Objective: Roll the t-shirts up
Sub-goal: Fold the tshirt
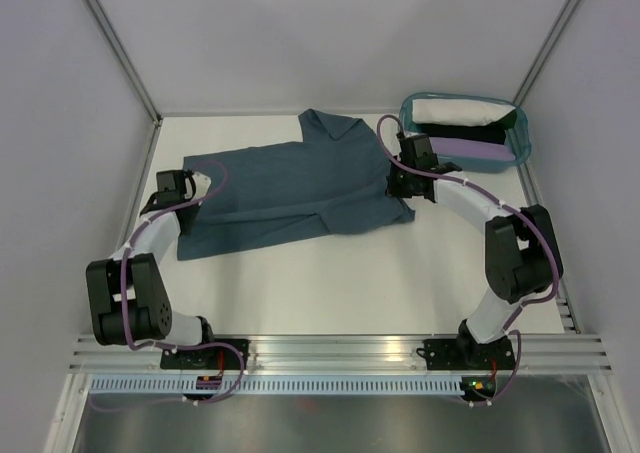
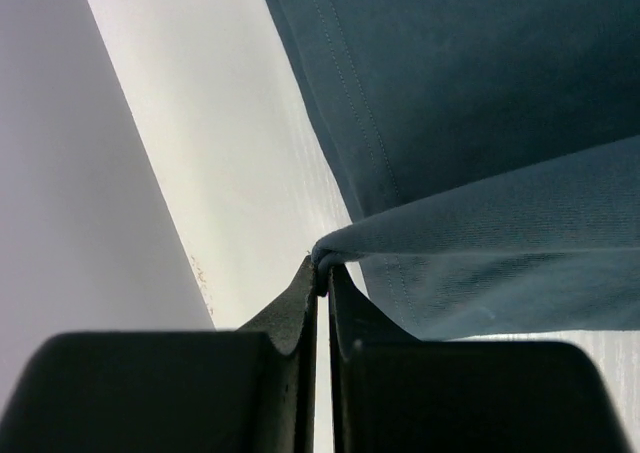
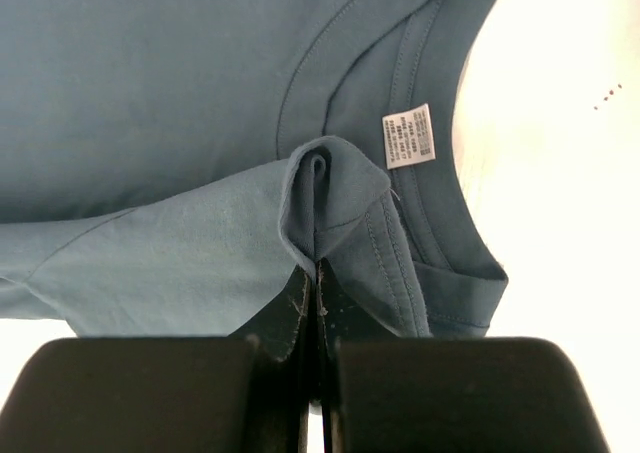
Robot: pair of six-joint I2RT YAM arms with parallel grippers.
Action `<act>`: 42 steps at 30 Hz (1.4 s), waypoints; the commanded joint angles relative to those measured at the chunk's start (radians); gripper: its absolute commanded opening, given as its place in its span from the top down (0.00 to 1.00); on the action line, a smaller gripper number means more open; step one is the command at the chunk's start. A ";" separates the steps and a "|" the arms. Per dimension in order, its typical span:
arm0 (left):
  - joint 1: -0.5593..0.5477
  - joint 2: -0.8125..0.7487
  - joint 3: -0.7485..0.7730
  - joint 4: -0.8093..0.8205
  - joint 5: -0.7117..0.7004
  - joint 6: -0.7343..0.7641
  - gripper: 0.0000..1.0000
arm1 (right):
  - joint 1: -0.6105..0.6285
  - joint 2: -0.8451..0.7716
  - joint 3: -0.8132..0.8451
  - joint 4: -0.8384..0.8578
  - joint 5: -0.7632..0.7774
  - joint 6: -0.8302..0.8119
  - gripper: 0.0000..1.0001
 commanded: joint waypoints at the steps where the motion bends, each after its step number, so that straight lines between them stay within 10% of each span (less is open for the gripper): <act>1: 0.008 0.021 0.042 0.025 0.007 -0.042 0.98 | 0.000 -0.011 0.053 -0.003 -0.001 0.014 1.00; 15: 0.013 0.189 0.134 0.054 0.005 -0.071 0.98 | -0.010 0.193 0.234 -0.032 0.007 0.027 1.00; 20: 0.014 0.230 0.152 0.077 -0.004 -0.095 0.78 | -0.019 0.254 0.266 -0.011 0.046 0.035 0.61; 30: 0.065 0.287 0.242 0.145 -0.041 -0.161 0.60 | -0.065 0.222 0.308 -0.066 0.120 0.011 0.60; 42: 0.068 -0.092 0.082 -0.128 0.334 0.015 0.50 | -0.111 -0.054 -0.065 -0.031 0.037 0.018 0.53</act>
